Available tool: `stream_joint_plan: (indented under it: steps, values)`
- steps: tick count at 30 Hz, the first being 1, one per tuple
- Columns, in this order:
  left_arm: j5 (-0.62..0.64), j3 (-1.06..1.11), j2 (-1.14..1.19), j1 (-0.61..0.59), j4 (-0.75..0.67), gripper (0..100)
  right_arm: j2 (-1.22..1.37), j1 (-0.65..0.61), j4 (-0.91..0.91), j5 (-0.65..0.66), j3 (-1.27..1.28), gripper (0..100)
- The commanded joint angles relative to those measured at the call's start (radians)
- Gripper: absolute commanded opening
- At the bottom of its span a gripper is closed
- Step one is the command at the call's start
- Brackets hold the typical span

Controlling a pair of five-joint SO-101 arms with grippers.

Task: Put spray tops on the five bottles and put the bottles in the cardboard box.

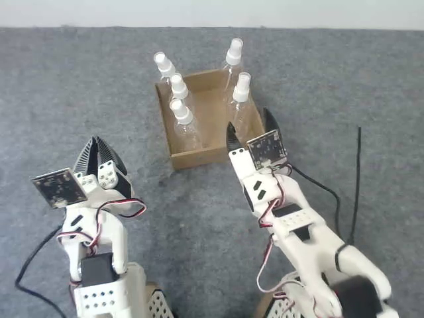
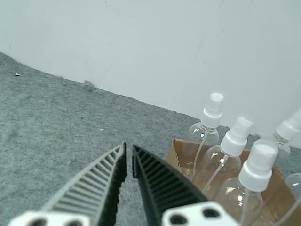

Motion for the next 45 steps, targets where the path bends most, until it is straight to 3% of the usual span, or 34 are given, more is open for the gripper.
stream_joint_plan:
  steps: [1, 5, 14, 45]
  values:
    - [-0.008, -0.010, -0.017, -0.005, -0.029, 2, -0.105, 0.015, 0.079, 0.012, -0.003, 24.1]
    - [-0.008, -0.010, -0.017, -0.005, -0.029, 2, -0.157, 0.015, 0.148, 0.012, -0.003, 23.2]
    - [-0.005, 0.002, -0.017, -0.038, -0.064, 2, -0.254, 0.015, 0.231, 0.021, -0.003, 0.6]
    - [-0.006, 0.004, -0.017, -0.037, -0.064, 2, -0.797, 0.007, 0.282, 0.012, 0.213, 0.9]
